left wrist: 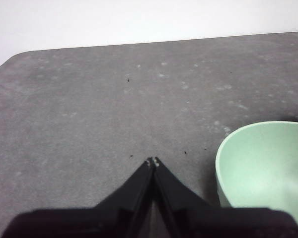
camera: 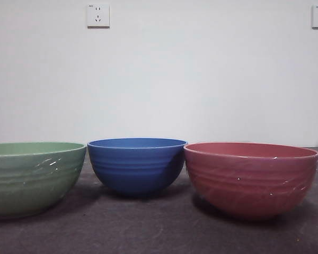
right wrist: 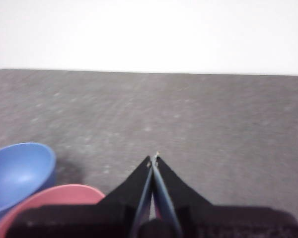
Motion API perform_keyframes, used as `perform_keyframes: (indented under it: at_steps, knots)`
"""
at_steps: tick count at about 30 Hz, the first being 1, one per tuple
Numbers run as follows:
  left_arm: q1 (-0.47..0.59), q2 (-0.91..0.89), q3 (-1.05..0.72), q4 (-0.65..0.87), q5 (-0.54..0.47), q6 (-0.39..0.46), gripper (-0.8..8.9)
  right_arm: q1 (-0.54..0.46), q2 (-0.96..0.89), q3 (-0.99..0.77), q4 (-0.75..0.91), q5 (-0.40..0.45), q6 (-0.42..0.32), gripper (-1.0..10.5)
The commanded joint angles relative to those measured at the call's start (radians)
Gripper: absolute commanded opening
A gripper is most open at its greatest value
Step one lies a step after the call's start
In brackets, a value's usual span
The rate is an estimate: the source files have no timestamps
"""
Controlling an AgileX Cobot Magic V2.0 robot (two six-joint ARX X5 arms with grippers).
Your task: Pick up the green bowl on the top,put the green bowl on the left,pick up the red bowl in the middle,put the red bowl on the right
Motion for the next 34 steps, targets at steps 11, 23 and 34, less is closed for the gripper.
perform_keyframes:
  at_steps: [11, 23, 34]
  knots:
    - [0.003, -0.001, -0.016, 0.002, 0.000, -0.008, -0.03, -0.131, -0.225, -0.422, 0.199, -0.129, -0.008, 0.0]
    - [0.003, -0.001, -0.016, 0.002, 0.000, -0.008, -0.03, -0.130, -0.222, -0.439, 0.212, -0.119, -0.009, 0.0]
    - [0.003, -0.001, -0.016, 0.002, 0.000, -0.008, -0.03, -0.130, -0.222, -0.439, 0.212, -0.119, -0.009, 0.0]
